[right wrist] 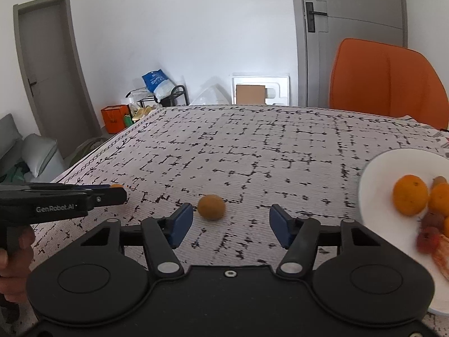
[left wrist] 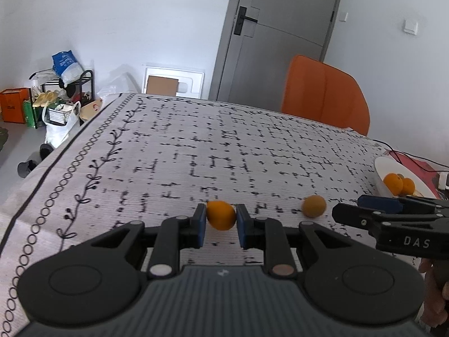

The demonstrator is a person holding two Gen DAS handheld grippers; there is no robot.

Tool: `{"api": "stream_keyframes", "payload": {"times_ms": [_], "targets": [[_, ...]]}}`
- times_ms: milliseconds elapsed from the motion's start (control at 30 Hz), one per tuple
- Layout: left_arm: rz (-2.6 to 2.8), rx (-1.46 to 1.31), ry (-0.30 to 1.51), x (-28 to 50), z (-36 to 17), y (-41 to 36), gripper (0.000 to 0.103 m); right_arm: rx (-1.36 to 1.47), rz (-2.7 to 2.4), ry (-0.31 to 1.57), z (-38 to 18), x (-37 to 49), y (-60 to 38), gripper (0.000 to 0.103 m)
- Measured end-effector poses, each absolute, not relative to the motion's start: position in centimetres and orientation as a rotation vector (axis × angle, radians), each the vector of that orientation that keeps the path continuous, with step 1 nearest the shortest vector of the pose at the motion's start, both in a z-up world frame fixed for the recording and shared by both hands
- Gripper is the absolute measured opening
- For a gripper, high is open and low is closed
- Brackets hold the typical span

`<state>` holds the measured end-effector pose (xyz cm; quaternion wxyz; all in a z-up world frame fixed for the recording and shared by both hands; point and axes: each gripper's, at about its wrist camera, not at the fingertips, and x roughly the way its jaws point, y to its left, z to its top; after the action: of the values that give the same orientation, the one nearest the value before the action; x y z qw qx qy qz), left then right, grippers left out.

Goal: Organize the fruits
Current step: 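Grasp a small brown kiwi with the right gripper while the left lifts the small orange, then carry the small orange with the left gripper while the right carries the kiwi to the bowl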

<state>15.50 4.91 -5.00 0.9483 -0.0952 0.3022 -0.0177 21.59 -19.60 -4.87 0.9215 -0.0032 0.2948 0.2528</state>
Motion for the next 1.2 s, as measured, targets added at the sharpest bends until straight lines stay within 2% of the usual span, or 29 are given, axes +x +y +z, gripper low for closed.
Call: {"api": "stream_keyframes", "payload": {"times_ms": [300, 333, 367, 1200], "targets": [[-0.023, -0.220, 0.604, 15.2, -5.0, 6.7, 0.021, -0.035, 0.528, 0.622, -5.4, 22.7, -17.4, 0.059], [-0.023, -0.223, 0.604, 15.2, -5.0, 6.8, 0.021, -0.038, 0.524, 0.630, -5.6, 23.0, -17.2, 0.047], [-0.022, -0.226, 0.603, 15.2, -5.0, 6.9, 0.021, -0.043, 0.519, 0.641, -5.8, 23.2, -17.0, 0.025], [-0.127, -0.161, 0.556, 15.2, -2.6, 1.0, 0.021, 0.051, 0.416, 0.564, -3.5, 20.8, -24.0, 0.025]]}}
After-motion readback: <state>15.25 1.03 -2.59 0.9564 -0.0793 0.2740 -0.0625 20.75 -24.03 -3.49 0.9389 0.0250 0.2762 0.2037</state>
